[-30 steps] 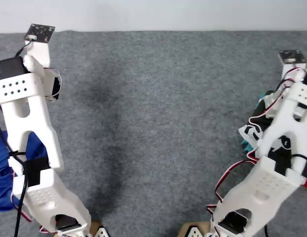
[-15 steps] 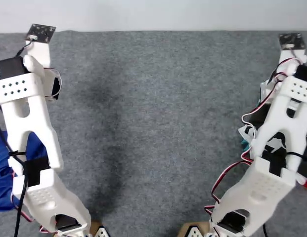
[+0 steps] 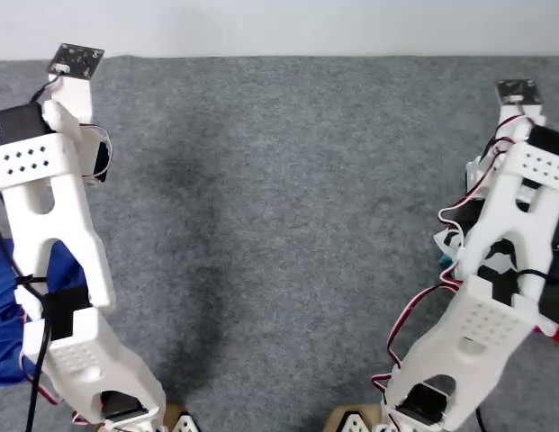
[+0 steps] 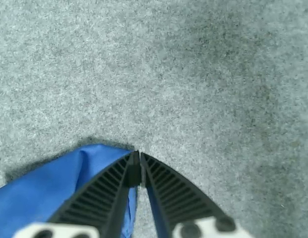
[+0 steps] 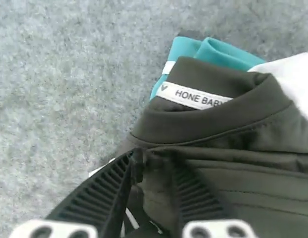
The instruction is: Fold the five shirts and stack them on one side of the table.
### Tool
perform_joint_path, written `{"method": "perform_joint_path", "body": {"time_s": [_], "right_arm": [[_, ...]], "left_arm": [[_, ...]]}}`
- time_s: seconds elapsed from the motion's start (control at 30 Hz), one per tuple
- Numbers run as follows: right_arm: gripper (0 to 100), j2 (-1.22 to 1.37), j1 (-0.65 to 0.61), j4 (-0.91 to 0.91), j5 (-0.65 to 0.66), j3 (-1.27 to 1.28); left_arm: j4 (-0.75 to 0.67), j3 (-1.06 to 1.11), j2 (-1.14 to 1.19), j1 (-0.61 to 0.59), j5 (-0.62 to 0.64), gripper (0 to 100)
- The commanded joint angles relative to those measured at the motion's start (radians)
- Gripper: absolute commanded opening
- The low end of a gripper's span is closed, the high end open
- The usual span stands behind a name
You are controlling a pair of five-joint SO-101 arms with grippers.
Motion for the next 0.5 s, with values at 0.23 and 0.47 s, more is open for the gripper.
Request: {"method": "perform_joint_path", "body": {"time_s": [0.23, 0.47], "right_arm": [[0.9, -0.019, 0.041, -0.002, 0.066, -0.183], [0.9, -0.01, 0.059, -0.031, 0.063, -0.259]], "left_arm": [[0.02, -0.002, -0.049, 0.006, -0.012, 1], [0.02, -0.002, -0.052, 0.005, -0.012, 1]]}}
